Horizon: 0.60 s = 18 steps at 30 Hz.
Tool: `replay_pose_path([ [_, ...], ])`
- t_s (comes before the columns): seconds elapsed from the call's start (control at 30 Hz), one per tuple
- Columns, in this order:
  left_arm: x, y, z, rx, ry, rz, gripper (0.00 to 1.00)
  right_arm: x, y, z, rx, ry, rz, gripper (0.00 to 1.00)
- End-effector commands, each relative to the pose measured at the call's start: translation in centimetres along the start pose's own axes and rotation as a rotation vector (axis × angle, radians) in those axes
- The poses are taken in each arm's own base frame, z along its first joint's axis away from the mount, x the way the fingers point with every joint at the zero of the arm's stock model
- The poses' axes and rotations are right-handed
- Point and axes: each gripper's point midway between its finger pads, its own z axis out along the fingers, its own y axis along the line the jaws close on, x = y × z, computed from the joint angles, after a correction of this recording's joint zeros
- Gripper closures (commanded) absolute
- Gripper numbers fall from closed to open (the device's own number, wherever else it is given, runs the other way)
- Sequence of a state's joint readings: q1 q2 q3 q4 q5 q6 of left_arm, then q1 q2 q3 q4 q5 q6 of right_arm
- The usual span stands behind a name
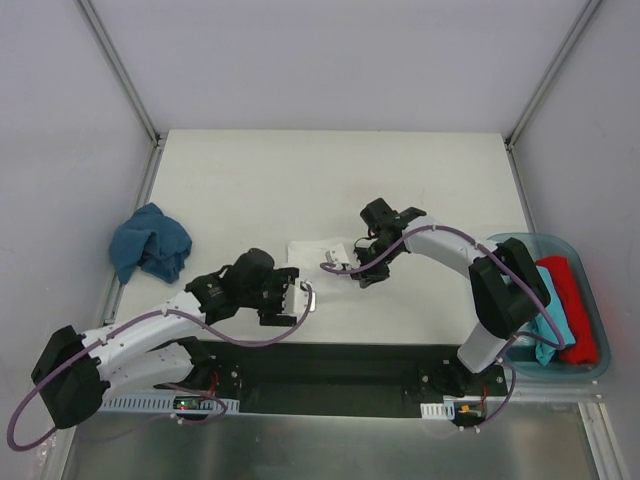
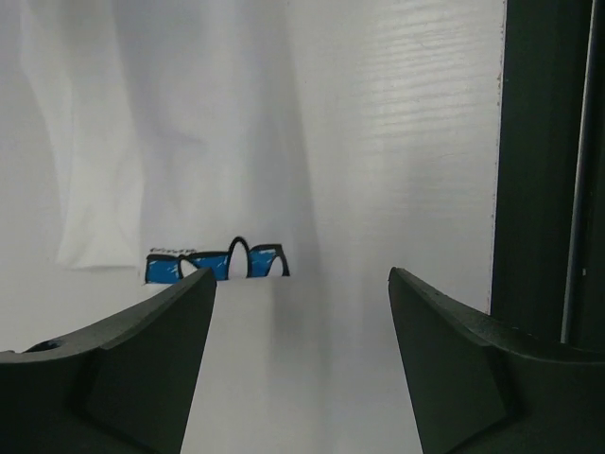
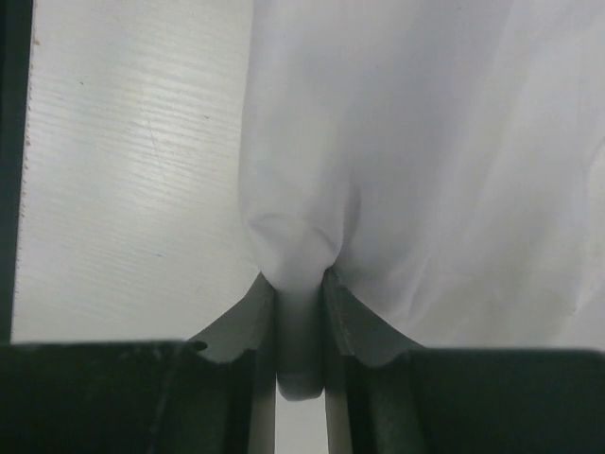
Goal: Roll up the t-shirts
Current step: Roll the T-shirt to the center of the board.
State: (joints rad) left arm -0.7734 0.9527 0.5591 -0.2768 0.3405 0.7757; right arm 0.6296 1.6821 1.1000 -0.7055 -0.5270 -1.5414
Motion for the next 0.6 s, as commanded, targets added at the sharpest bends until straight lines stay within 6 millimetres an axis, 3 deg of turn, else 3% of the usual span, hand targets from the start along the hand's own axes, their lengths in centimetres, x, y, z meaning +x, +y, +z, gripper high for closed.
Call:
replay_pose_path([
  [0.0,-1.6,2.1,1.8,-0.119,-0.034,0.148,0.26,2.1,5.6,0.6,-0.185,0.087,0.357,0.91],
  [0.23,-1.3,1.9,5.2,-0.106,-0.026,0.233,0.25,2.5,6.0,1.1,-0.184,0.092,0.396,0.91],
  [0.5,-0.2,3.1,6.8,-0.128,0.03,0.327,0.27,2.7,6.0,1.3,-0.184,0.097,0.379,0.91],
  [0.57,-0.8,3.9,7.0,-0.157,0.021,0.333,0.27,2.7,5.9,1.3,-0.183,0.1,0.38,0.92],
])
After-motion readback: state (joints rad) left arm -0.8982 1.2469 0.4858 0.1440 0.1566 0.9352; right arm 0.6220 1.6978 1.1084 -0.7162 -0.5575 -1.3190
